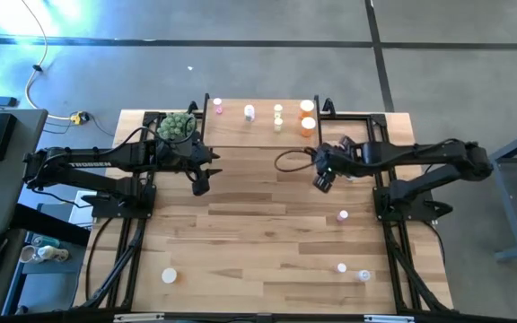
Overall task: Pick and place medicine bottles onto shelf by color
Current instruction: Put the top transparent pill bottle on the shelf aligned with the other transparent pill bottle
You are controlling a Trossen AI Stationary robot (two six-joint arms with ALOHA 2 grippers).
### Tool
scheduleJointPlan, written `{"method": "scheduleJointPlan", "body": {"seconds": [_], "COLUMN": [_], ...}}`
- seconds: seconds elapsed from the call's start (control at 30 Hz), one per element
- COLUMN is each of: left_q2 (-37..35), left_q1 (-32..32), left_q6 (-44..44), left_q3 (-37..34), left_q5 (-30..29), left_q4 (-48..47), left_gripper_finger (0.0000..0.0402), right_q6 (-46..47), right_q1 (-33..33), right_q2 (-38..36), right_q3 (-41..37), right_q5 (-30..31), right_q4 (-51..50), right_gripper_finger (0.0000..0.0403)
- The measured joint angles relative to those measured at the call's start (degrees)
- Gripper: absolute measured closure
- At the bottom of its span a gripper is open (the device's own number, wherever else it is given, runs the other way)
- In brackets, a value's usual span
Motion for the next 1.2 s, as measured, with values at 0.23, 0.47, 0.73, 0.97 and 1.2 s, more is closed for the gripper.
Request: {"method": "scheduleJointPlan", "body": {"seconds": [0.23, 0.47, 0.73, 0.97, 1.2], "left_q2": [0.0, 0.0, 0.0, 0.0, 0.0], "left_q1": [0.0, 0.0, 0.0, 0.0, 0.0], "left_q6": [0.0, 0.0, 0.0, 0.0, 0.0], "left_q3": [0.0, 0.0, 0.0, 0.0, 0.0], "left_q5": [0.0, 0.0, 0.0, 0.0, 0.0], "left_q4": [0.0, 0.1, 0.2, 0.5, 0.5], "left_gripper_finger": [0.0202, 0.0202, 0.0202, 0.0202, 0.0202], "right_q6": [10.1, 17.2, 26.3, 34.0, 40.9], "right_q1": [4.3, 9.4, 12.6, 12.3, 12.3], "right_q2": [-6.4, -13.2, -21.0, -24.2, -26.1], "right_q3": [-6.7, -11.7, -17.1, -19.5, -19.5], "right_q5": [-0.3, 2.5, 10.3, 10.3, 12.7], "right_q4": [0.6, 0.0, -0.2, -2.5, -9.1], "right_gripper_finger": [0.0224, 0.0224, 0.0224, 0.0224, 0.0224]}}
